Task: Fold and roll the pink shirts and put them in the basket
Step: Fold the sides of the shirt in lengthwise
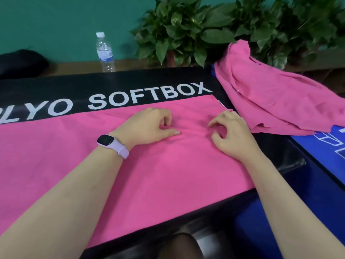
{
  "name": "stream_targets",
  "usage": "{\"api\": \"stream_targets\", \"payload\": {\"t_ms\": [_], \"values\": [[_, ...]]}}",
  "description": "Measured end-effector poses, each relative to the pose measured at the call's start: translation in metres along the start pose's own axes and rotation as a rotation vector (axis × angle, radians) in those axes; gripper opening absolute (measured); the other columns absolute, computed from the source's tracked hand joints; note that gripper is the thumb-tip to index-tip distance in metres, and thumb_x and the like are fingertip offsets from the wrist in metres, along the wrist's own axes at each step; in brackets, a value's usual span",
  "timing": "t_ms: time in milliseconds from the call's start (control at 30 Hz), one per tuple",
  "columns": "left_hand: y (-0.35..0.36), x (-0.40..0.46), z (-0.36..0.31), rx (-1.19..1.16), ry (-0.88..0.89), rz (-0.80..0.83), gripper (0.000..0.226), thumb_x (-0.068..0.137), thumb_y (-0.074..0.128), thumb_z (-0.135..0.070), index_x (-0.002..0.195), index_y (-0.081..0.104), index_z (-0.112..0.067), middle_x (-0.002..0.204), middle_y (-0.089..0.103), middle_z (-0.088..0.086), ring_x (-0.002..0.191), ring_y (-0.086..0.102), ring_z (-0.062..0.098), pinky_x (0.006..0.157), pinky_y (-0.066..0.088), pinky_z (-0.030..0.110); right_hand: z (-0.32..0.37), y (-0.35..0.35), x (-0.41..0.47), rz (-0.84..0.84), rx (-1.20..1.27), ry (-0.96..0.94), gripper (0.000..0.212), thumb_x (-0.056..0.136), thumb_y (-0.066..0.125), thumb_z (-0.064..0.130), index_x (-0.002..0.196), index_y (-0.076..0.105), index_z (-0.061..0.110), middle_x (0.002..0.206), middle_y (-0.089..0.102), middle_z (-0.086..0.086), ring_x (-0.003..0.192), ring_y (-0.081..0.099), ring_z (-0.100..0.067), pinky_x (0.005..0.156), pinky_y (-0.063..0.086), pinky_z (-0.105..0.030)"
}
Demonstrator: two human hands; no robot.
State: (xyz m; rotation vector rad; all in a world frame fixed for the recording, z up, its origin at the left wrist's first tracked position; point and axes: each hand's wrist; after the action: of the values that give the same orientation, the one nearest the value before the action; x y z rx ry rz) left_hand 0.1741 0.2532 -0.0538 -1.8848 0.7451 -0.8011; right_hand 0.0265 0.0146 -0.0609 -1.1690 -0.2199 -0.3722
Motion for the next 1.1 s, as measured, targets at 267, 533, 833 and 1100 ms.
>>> {"api": "stream_targets", "payload": {"t_ms": [267, 533, 833, 1100], "values": [[0.006, 0.001, 0.006, -0.077, 0.020, 0.008, 0.023, 0.093, 0.063, -0.043, 0.077, 0.054, -0.030, 0.065, 0.055, -0.009, 0.064, 0.052, 0.011, 0.067, 0.051, 0.038, 0.002, 0.000, -0.005, -0.027, 0.116, -0.059, 0.008, 0.086, 0.068, 0.031, 0.084, 0.069, 0.024, 0.082, 0.059, 0.011, 0.078, 0.056, -0.011, 0.080, 0.050, -0.040], [0.012, 0.007, -0.006, -0.061, 0.020, -0.180, 0.024, 0.100, 0.054, -0.043, 0.084, 0.045, -0.027, 0.061, 0.052, -0.008, 0.060, 0.050, 0.009, 0.056, 0.033, 0.033, -0.007, -0.035, 0.019, 0.403, 0.083, 0.217, 0.014, 0.089, 0.076, 0.029, 0.078, 0.070, 0.021, 0.071, 0.064, 0.005, 0.061, 0.054, -0.003, 0.064, 0.046, -0.023], [0.008, 0.016, -0.002, -0.074, -0.037, -0.303, 0.012, 0.101, 0.055, -0.032, 0.097, 0.053, -0.021, 0.077, 0.060, -0.008, 0.072, 0.054, 0.019, 0.064, 0.045, 0.038, -0.010, -0.051, 0.073, 0.140, 0.180, 0.188, 0.010, 0.100, 0.060, 0.016, 0.090, 0.063, 0.014, 0.061, 0.055, 0.008, 0.044, 0.046, 0.003, 0.047, 0.037, -0.009], [0.000, 0.019, 0.037, 0.119, -0.200, -0.246, 0.018, 0.098, 0.046, -0.014, 0.114, 0.053, -0.012, 0.100, 0.062, 0.006, 0.092, 0.056, 0.034, 0.076, 0.036, 0.039, -0.027, -0.006, 0.130, -0.129, 0.269, 0.326, 0.012, 0.094, 0.064, 0.010, 0.085, 0.066, 0.018, 0.068, 0.055, 0.009, 0.051, 0.049, 0.003, 0.044, 0.034, -0.008]]}}
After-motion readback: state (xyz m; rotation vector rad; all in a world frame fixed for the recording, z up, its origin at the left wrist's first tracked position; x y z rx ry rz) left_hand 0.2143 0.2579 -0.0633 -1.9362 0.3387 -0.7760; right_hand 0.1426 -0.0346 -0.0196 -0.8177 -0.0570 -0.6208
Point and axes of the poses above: each hand's wrist, its own x-axis towards the middle knuckle, its own y-axis out of the palm, z = x × y
